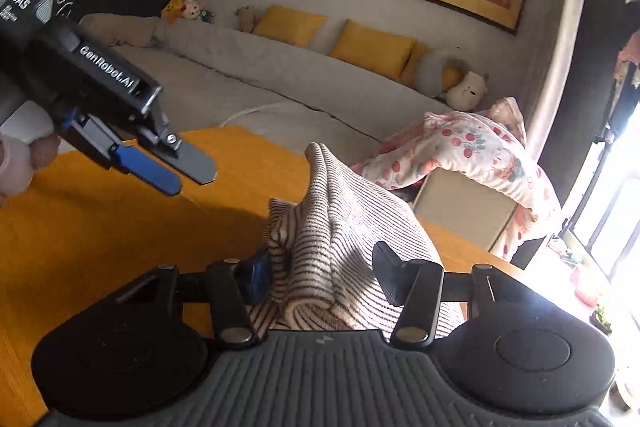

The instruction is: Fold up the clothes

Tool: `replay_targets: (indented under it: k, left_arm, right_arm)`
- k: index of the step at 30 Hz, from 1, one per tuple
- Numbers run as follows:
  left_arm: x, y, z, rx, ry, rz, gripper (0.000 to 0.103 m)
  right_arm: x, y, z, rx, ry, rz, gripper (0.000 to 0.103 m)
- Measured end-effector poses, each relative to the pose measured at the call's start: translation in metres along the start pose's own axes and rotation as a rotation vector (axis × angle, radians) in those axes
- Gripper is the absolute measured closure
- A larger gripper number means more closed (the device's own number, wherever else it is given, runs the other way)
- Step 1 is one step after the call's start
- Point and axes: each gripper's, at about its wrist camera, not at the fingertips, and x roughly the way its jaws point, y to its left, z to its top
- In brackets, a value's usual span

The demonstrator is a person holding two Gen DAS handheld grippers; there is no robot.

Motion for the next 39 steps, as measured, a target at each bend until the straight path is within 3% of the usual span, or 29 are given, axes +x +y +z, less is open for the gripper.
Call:
replay_targets:
  k: [3,6,10,14,18,19,24,26,29,34,38,39]
  left_arm:
    - [0.012,-0.003,-0.001,-0.023,0.023,-0.025,0.047]
    - [0.023,-0.016,-0.003,0.010,0.044,-0.036,0.047]
    - [0.029,-0.027,-0.004,0.042,0.057,-0.046,0.047]
    - [0.041,-0.034,-0.004,0.047,0.068,-0.056,0.048]
    - [0.055,-0.042,-0.008,0.047,0.113,-0.084,0.066]
    - [0.060,-0.043,-0.009,0.052,0.126,-0.083,0.069]
    - [0.075,-0.039,-0.019,0.041,0.166,-0.059,0.069]
    - [0.077,-0.035,-0.022,0.029,0.173,-0.055,0.069]
    - [0.078,-0.032,-0.024,0.011,0.179,-0.070,0.069]
    - [0.073,-0.029,-0.025,0.010,0.191,-0.070,0.069]
    - [0.044,-0.019,-0.010,-0.007,0.111,-0.016,0.068]
    - [0.034,-0.020,-0.004,-0.007,0.079,-0.026,0.061]
  right_arm:
    - [0.005,0.003,-0.008,-0.006,0.040,0.062,0.039]
    - [0.006,0.014,-0.011,-0.078,-0.003,-0.035,0.046]
    - [0.006,0.016,-0.014,-0.132,-0.021,-0.128,0.046]
    - [0.012,0.019,-0.022,-0.190,0.007,-0.159,0.046]
    - [0.009,0.004,-0.020,-0.250,-0.031,-0.184,0.075]
    - [0.008,0.002,-0.018,-0.289,-0.043,-0.189,0.075]
    - [-0.028,-0.008,0.013,-0.375,-0.151,-0.111,0.079]
    - [-0.042,-0.002,0.011,-0.435,-0.172,-0.076,0.079]
    - [-0.043,0.018,-0.017,-0.544,-0.113,-0.030,0.079]
    - [-0.041,0.044,-0.050,-0.587,-0.041,-0.015,0.077]
    - [-0.038,0.062,-0.059,-0.697,-0.032,-0.033,0.074]
    - [-0.038,0.066,-0.059,-0.714,-0.031,-0.029,0.074]
